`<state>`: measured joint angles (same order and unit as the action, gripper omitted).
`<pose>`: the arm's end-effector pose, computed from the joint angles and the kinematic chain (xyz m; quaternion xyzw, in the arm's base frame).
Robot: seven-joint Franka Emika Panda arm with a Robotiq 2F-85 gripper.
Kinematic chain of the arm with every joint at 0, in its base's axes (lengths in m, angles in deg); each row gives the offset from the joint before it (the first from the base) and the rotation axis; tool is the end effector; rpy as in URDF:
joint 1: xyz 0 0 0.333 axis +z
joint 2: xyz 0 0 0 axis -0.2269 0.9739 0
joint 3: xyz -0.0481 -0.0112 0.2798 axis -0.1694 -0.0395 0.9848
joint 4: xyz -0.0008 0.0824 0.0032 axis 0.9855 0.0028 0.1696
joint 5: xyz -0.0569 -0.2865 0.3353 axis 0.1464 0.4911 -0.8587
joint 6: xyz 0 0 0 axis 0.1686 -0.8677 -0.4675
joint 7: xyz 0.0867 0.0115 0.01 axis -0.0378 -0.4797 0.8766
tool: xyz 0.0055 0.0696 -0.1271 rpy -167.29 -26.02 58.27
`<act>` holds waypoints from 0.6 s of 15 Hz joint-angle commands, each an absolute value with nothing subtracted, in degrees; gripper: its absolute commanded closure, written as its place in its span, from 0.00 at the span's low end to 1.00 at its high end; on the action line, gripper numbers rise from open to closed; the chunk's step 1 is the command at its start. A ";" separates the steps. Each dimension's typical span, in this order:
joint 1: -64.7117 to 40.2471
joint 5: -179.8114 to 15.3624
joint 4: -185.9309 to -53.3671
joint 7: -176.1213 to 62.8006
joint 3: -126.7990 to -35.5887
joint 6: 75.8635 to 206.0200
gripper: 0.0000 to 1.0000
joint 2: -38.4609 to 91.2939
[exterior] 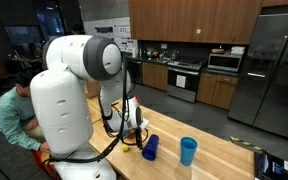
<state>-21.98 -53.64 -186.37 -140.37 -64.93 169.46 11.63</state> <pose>0.3978 0.0475 0.0860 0.8845 -0.4589 0.0724 0.0420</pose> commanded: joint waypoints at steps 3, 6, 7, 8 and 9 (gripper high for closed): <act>-23.99 -44.85 -186.32 -147.14 -66.81 172.66 0.00 15.26; -24.43 -41.56 -186.30 -149.16 -66.27 170.55 0.00 15.25; -24.55 -40.83 -186.30 -149.81 -65.93 169.65 0.00 15.17; -24.51 -40.37 -186.28 -150.69 -65.67 168.42 0.00 15.08; -24.47 -39.81 -186.28 -151.68 -65.55 166.76 0.00 14.72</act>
